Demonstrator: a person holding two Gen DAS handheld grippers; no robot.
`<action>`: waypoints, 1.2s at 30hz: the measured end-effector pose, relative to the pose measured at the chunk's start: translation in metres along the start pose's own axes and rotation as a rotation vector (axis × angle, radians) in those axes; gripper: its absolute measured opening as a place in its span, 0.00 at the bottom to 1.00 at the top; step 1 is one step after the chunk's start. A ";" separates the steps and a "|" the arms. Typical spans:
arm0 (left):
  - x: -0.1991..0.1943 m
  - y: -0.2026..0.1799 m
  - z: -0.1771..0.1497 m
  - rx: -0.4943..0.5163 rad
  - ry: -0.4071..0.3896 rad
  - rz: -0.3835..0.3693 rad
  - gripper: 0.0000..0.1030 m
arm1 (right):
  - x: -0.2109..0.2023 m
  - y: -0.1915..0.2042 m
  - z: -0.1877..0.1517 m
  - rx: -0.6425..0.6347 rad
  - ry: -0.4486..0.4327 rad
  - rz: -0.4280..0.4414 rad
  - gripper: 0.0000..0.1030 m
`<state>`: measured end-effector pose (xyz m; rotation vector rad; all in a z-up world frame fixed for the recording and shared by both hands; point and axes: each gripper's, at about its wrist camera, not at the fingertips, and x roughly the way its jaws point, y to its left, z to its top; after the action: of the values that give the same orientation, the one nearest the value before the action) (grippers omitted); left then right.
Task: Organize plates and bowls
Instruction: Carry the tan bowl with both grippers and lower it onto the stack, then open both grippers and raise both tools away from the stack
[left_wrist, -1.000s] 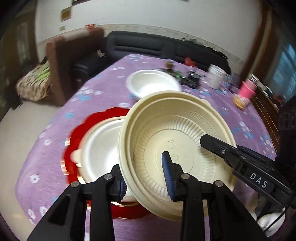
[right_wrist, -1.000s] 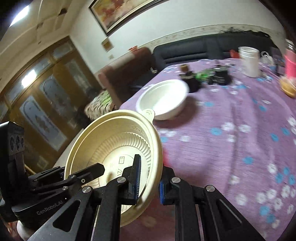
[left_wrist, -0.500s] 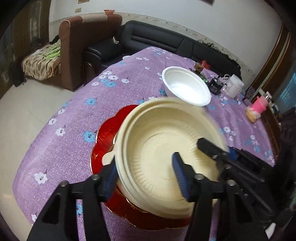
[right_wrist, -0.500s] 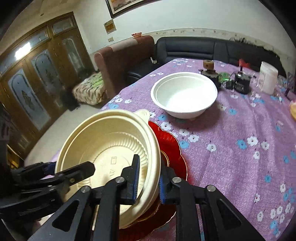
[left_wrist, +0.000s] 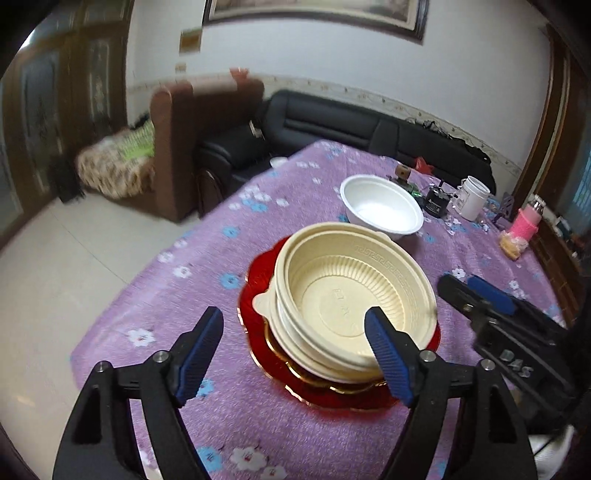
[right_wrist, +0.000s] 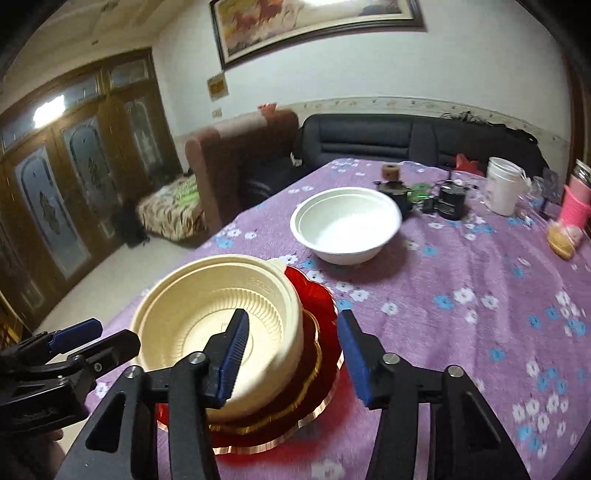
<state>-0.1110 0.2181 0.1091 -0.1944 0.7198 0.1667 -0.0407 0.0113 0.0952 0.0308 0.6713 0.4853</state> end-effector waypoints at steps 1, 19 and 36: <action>-0.007 -0.006 -0.003 0.021 -0.024 0.020 0.77 | -0.010 -0.004 -0.005 0.022 -0.012 0.002 0.59; -0.085 -0.062 -0.032 0.200 -0.140 0.052 0.85 | -0.121 -0.027 -0.048 0.142 -0.135 -0.031 0.63; -0.184 -0.039 0.032 0.198 -0.247 -0.152 0.86 | -0.221 -0.021 0.020 0.083 -0.289 0.024 0.64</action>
<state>-0.2183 0.1723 0.2605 -0.0371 0.4698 -0.0266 -0.1694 -0.1022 0.2370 0.1835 0.4075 0.4645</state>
